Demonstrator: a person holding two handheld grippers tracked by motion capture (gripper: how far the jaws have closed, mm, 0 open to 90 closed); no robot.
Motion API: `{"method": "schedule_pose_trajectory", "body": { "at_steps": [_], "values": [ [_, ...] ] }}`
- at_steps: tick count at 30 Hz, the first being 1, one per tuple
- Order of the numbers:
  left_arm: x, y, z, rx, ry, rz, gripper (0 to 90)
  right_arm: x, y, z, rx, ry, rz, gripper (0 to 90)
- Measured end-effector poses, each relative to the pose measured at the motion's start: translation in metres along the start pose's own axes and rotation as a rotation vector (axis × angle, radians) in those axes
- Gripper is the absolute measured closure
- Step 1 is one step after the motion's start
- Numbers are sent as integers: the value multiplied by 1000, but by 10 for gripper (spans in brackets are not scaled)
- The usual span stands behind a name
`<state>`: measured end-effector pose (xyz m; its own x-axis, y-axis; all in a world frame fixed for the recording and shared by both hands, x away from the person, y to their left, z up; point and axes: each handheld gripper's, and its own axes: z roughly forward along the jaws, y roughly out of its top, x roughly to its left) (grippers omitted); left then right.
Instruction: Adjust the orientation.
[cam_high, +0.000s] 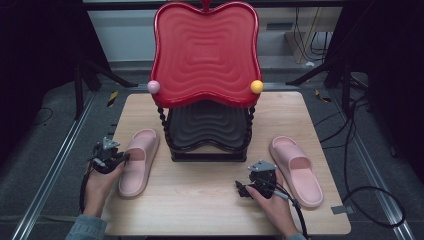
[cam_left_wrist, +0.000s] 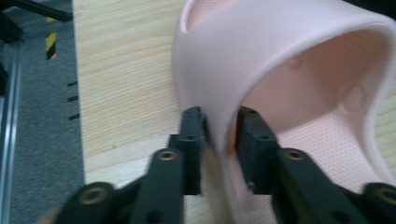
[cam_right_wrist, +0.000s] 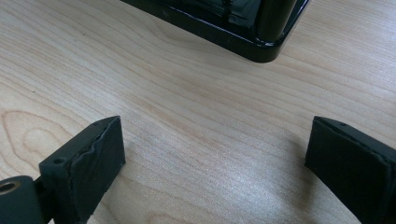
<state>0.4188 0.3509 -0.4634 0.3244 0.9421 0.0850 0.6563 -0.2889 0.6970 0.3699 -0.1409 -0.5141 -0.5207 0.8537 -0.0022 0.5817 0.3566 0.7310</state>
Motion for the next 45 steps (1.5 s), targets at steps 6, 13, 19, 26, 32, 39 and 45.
{"method": "schedule_pose_trajectory", "body": {
  "at_steps": [6, 13, 19, 26, 32, 39, 45],
  "values": [
    [4, -7, -11, -13, 2, -4, 810, 0, 0, 0, 0, 0, 0, 48],
    [0, -31, -53, -52, -45, 58, 836, 0, 0, 0, 1, -2, -2, 48],
    [-16, -47, -78, -51, -99, 129, 835, 0, 0, 0, 0, -2, -1, 48],
    [-51, -44, -72, -9, -199, 256, 836, 0, 0, 0, 0, -2, -1, 48],
    [-76, -33, -62, -5, -250, 318, 836, 0, 0, 0, 0, -1, -2, 48],
    [-103, -22, -47, -10, -293, 364, 834, 0, -1, 0, -2, -3, -6, 48],
    [-108, -15, -38, -14, -301, 367, 829, 0, -1, 0, -2, -3, -6, 48]
  ]
}}
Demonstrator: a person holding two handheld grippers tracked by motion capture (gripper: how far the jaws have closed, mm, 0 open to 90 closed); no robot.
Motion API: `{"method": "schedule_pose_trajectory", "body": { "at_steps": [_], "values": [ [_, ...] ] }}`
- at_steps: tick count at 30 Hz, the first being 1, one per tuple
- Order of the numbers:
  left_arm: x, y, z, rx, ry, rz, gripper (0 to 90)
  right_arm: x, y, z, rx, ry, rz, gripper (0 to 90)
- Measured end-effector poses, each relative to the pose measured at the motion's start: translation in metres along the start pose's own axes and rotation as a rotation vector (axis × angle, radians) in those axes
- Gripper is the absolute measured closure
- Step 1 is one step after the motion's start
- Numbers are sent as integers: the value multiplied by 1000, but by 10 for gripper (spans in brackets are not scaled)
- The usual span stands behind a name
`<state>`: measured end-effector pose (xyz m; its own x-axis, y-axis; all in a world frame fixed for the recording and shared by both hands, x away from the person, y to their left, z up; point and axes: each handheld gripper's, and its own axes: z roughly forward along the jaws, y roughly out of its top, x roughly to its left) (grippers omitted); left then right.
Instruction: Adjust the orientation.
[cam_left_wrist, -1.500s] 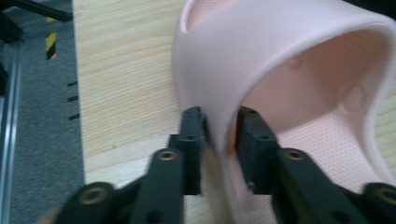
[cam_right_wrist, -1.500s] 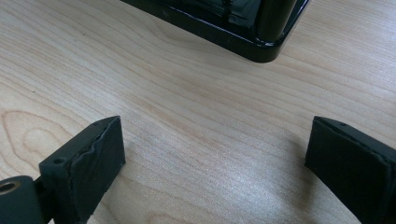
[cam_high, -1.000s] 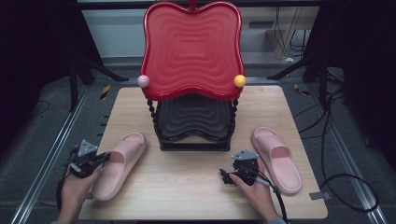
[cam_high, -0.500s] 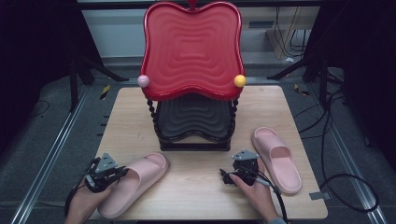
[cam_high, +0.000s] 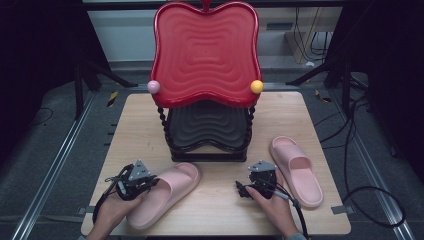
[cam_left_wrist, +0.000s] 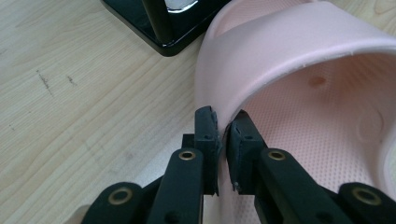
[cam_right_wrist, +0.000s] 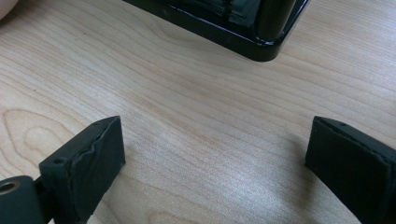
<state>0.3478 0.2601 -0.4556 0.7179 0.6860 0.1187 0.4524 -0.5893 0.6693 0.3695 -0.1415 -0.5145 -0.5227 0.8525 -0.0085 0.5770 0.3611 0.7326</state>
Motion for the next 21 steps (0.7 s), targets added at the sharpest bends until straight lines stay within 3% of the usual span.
{"method": "schedule_pose_trajectory", "body": {
  "at_steps": [3, 8, 15, 21],
  "values": [
    [2, -1, 0, 9, -6, -5, 801, 0, 0, 0, 0, 0, -1, 48],
    [2, -7, -15, -26, 2, -59, 619, 0, 0, 0, 0, 0, 0, 48],
    [-22, -13, -32, -40, -47, -50, 542, 0, 0, 0, 0, 0, -1, 48],
    [-37, -5, -26, -61, -105, -59, 527, 0, 0, 0, 0, 1, -1, 48]
  ]
}}
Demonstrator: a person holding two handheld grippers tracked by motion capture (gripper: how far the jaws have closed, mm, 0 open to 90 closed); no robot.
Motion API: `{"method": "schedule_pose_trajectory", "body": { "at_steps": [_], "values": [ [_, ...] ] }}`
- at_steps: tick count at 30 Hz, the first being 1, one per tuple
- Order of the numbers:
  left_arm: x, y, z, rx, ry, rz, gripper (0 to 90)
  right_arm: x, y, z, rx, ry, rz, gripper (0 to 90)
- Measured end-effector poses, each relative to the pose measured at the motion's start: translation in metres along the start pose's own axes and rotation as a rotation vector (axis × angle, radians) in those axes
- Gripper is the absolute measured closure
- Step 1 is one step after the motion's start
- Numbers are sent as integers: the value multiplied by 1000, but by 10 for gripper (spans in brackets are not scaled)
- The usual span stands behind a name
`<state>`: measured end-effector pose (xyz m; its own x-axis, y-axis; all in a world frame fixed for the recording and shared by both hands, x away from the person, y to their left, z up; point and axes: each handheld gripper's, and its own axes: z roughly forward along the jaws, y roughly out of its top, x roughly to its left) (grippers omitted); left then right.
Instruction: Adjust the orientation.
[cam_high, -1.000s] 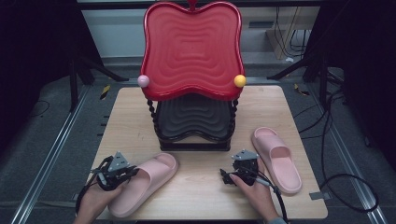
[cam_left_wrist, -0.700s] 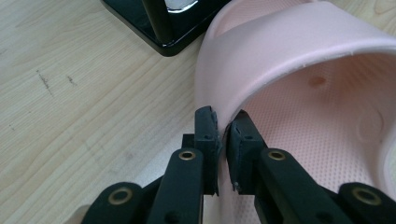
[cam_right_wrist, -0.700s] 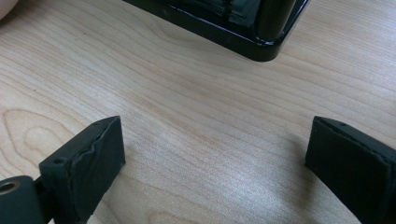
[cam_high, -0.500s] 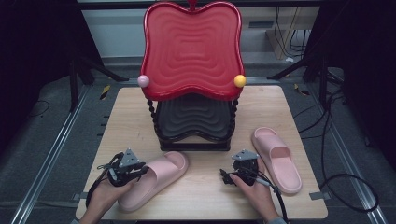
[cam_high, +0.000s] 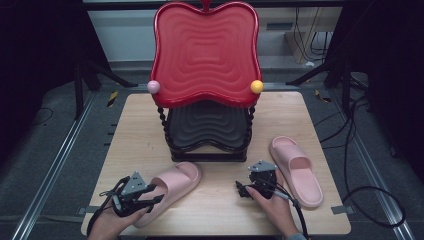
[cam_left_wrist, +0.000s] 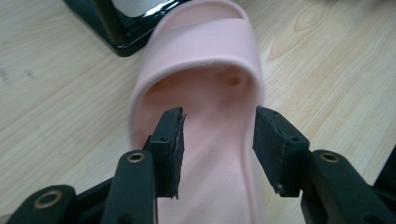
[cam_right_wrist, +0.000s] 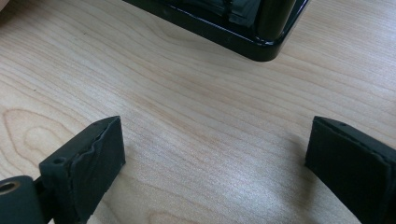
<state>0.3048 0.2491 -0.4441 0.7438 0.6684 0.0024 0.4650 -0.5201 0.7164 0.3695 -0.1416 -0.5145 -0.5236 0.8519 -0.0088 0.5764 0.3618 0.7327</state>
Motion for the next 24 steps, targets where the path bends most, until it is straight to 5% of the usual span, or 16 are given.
{"method": "schedule_pose_trajectory", "body": {
  "at_steps": [11, 24],
  "values": [
    [-6, 9, 30, 2, -57, -72, 633, 0, 0, 0, 0, 1, -1, 48],
    [-7, 12, 37, 11, -70, -84, 737, 0, 0, 0, 0, 1, -2, 48]
  ]
}}
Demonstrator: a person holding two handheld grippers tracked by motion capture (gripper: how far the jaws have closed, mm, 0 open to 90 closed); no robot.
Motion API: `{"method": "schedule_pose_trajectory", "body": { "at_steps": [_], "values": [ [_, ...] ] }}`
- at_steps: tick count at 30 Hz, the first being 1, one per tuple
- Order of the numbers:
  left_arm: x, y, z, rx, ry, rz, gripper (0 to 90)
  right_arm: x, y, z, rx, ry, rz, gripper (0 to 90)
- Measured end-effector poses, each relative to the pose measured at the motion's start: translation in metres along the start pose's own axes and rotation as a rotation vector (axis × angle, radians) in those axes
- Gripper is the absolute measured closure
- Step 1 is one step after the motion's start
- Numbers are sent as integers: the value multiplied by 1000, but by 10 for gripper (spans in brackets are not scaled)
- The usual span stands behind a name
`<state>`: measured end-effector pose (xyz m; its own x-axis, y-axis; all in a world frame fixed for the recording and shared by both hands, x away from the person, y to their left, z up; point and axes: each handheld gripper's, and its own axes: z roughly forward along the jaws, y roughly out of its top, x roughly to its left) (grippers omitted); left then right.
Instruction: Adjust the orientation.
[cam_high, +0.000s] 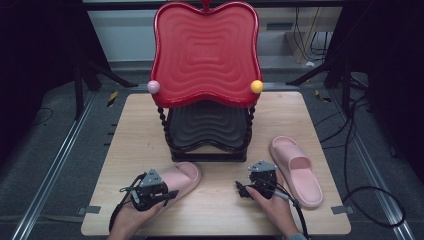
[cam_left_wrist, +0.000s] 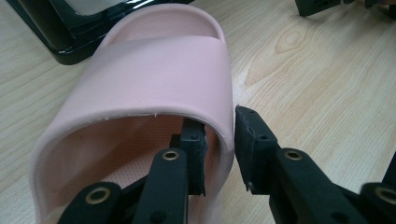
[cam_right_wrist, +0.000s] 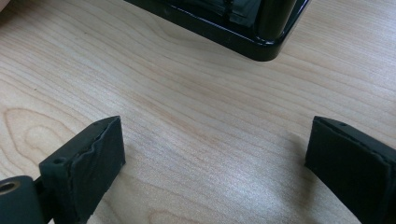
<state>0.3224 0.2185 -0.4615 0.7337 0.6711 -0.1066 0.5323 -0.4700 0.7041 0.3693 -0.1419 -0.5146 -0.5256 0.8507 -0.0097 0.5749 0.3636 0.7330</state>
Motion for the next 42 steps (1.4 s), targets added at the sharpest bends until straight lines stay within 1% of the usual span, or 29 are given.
{"method": "schedule_pose_trajectory", "body": {
  "at_steps": [8, 10, 13, 21, 27, 32, 37, 42],
  "values": [
    [0, 1, 1, 3, -8, -8, 776, 0, 0, 0, 0, 0, 0, 48],
    [1, 1, 0, 2, -19, -14, 788, 0, 0, 0, 0, 0, 0, 48],
    [1, 2, 0, 5, -17, -14, 799, 0, 0, 0, 0, 1, 0, 48],
    [-1, 3, -1, 12, -17, -14, 802, 0, 0, 0, 0, 1, 0, 48],
    [0, 5, -2, 4, -18, -23, 803, 0, 0, 0, 0, 1, -1, 48],
    [-3, 7, -5, -6, -22, -19, 806, 0, 0, 0, 0, 1, -1, 48],
    [-7, 10, -4, -1, -33, -10, 800, 0, 0, 0, 0, 1, -1, 48],
    [-8, 12, -4, -4, -35, -9, 798, 0, 0, 0, 0, 2, -1, 48]
  ]
}}
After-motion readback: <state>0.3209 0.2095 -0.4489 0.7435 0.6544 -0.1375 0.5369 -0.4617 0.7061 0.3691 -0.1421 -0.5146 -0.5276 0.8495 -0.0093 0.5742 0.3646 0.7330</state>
